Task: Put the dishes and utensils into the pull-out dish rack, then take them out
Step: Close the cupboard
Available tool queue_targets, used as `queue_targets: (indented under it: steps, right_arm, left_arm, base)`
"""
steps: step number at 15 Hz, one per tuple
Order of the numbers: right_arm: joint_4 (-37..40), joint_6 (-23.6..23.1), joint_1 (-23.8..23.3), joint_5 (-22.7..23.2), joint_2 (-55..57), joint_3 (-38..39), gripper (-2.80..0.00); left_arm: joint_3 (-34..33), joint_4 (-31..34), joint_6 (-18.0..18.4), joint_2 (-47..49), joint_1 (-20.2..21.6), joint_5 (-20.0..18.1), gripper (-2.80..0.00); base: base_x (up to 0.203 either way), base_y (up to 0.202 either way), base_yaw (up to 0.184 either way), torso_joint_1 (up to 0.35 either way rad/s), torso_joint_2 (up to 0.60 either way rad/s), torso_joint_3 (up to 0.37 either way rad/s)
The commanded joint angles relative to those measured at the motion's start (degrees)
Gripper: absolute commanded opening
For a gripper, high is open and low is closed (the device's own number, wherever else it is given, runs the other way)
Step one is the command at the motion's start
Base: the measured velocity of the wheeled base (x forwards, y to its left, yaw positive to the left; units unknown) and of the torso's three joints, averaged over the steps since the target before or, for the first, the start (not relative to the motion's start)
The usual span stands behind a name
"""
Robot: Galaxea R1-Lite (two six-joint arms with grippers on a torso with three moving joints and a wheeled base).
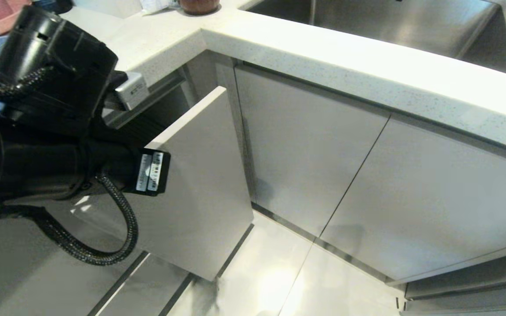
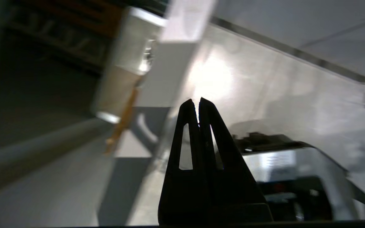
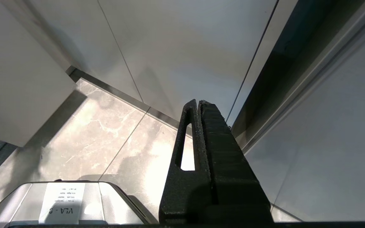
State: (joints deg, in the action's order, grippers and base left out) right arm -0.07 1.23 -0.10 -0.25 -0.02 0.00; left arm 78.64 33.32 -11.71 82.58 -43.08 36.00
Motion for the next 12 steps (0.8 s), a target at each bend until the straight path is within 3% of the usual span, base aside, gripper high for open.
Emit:
queue_targets:
  steps: [1,4,12]
  right_arm:
    - [-0.01,0.00,0.01,-0.01,-0.15,0.09,-2.80]
    - [-0.01,0.03,0.01,-0.01,-0.24,0.09,-2.80]
    - [-0.01,0.00,0.01,-0.01,-0.24,0.09,-2.80]
  left_arm:
    - [-0.39,0.12,2.97,-2.52,5.18,0.17,-2.80]
    - [-1.12,-2.58,5.85,-3.69,8.00,0.04,-2.80]
    - [-2.24,-2.73,6.26,-4.08,6.56,-0.23,-2.80]
  base:
    - [0.000,0.000,0.000,0.000,0.00,0.000]
    - [0.000,0.000,0.000,0.000,0.00,0.000]
    - [0.000,0.000,0.000,0.000,0.00,0.000]
